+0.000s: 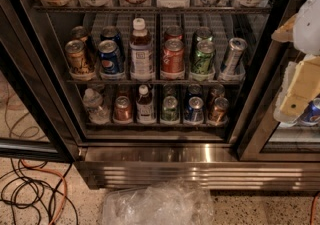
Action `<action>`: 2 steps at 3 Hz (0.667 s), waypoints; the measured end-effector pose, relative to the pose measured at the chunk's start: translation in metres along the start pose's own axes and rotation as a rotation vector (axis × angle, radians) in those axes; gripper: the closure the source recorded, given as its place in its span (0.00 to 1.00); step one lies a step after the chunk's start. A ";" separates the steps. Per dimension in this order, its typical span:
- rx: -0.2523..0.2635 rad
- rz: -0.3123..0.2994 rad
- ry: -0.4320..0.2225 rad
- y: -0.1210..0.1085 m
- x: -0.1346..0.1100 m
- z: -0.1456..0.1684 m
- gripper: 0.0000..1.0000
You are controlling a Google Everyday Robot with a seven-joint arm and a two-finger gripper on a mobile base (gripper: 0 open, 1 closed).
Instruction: Pick water bottle from bottom shelf of fridge
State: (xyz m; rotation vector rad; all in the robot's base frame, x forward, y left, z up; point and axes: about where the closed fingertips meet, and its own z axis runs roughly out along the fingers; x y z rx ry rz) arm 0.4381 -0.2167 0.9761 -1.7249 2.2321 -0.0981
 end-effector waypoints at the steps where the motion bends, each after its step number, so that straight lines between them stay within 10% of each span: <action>1: 0.000 0.000 0.000 0.000 0.000 0.000 0.00; 2: 0.053 0.001 -0.017 0.000 -0.002 -0.012 0.00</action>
Offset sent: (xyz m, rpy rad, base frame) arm -0.0090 -0.0017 0.0250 0.0095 -0.1164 -0.0203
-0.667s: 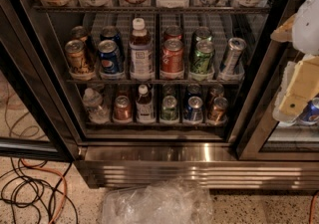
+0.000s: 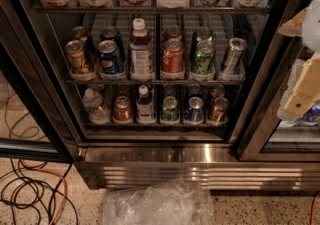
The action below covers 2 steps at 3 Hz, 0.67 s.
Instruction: Pick water bottle from bottom shelf of fridge
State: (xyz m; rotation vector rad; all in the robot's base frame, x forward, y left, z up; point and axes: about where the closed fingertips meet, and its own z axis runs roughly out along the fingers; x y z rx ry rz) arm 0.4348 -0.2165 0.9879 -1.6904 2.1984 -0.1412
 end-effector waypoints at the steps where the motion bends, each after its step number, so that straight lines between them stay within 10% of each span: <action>1: -0.027 0.147 -0.139 0.018 0.009 0.043 0.00; 2: -0.098 0.254 -0.308 0.038 -0.009 0.093 0.00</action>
Offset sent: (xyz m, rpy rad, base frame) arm 0.0047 0.0817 -0.1370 0.7335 0.1017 -0.1547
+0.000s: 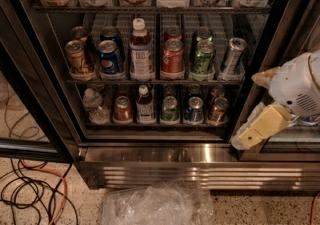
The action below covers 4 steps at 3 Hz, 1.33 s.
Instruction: Pick water bottle from bottom shelf of fridge
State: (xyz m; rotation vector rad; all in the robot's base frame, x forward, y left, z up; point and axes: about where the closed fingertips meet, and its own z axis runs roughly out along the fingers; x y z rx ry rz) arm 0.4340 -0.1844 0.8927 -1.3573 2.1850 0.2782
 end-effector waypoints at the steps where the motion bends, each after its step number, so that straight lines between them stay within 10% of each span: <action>1: -0.141 -0.007 -0.127 0.023 -0.037 0.055 0.00; 4: -0.194 0.121 -0.310 0.067 -0.043 0.116 0.00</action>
Offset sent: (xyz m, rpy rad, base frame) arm 0.0085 0.0510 -0.0230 0.1306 0.0361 0.0751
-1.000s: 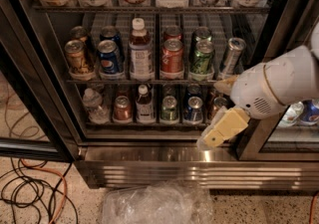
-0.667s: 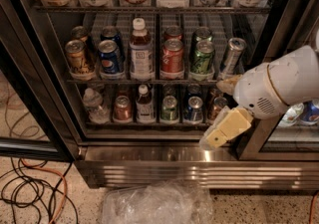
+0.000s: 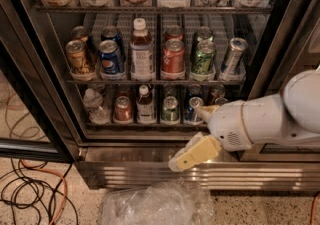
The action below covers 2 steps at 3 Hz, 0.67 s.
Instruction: Pick water bottle from bottom shelf of fridge
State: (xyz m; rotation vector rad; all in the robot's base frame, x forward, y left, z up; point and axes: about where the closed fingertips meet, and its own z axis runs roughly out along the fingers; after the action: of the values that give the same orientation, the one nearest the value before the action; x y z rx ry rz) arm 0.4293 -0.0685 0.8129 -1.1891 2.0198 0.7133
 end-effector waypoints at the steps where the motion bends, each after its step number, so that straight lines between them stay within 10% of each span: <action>1: -0.053 -0.024 -0.048 0.015 -0.009 0.038 0.00; 2: -0.057 -0.029 -0.050 0.016 -0.010 0.040 0.00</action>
Offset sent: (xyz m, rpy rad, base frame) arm 0.0009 0.0329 -0.0132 0.0492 -0.0087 0.0385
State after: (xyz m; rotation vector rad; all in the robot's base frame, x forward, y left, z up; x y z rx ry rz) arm 0.4295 -0.0273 0.7976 -1.2190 1.9491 0.7825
